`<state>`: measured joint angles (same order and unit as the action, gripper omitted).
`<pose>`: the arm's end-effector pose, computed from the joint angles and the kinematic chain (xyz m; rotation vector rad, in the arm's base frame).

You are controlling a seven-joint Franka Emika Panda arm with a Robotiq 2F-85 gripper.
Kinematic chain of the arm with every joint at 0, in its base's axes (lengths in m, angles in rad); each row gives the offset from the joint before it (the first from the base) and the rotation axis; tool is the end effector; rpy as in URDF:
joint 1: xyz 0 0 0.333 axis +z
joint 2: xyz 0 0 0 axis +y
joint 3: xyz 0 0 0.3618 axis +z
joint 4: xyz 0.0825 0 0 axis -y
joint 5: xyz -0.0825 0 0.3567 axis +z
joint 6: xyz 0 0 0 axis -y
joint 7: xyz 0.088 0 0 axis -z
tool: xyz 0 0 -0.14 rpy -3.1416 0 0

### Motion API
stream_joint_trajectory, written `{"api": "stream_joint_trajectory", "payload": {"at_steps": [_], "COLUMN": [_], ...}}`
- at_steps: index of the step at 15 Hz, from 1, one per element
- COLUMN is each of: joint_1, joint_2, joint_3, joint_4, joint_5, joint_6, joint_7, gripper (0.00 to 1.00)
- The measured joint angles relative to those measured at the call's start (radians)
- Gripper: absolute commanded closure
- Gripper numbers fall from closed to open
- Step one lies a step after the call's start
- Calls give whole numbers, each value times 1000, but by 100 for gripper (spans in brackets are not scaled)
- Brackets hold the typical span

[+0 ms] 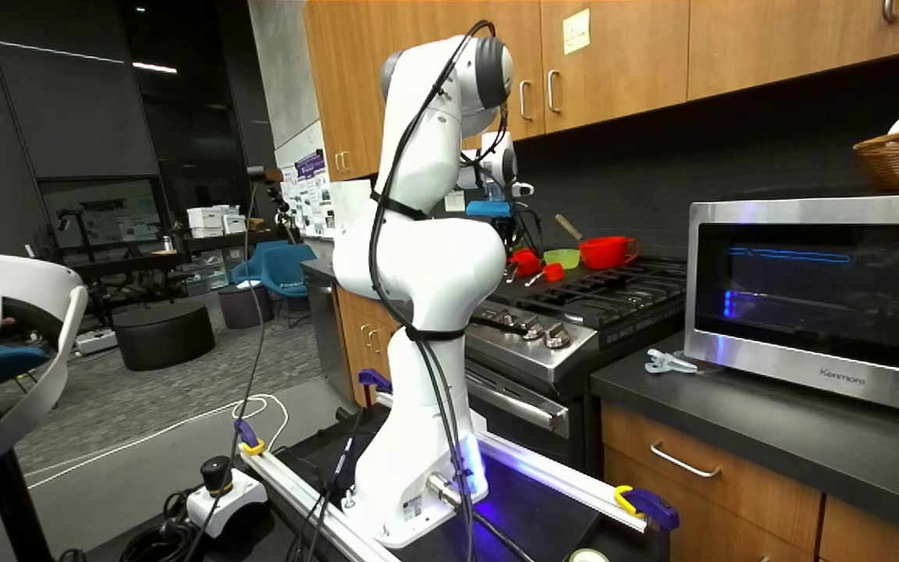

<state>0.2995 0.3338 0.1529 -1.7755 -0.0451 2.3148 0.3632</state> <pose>0.5982 0.2777 0.4188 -3.0296 -0.1557 -0.2855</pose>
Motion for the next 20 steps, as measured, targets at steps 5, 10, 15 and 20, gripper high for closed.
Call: {"api": "stream_joint_trajectory", "payload": {"at_steps": [5, 10, 15, 20], "joint_1": [5, 5, 5, 4], "joint_2": [0, 0, 1, 4], "joint_3": [16, 18, 17, 16], "joint_4": [-29, -41, -46, -50], "joint_5": [0, 1, 1, 1], "joint_6": [-1, -1, -2, -3], "joint_7": [-1, -2, -2, -2], "gripper": [15, 0, 14, 43]}}
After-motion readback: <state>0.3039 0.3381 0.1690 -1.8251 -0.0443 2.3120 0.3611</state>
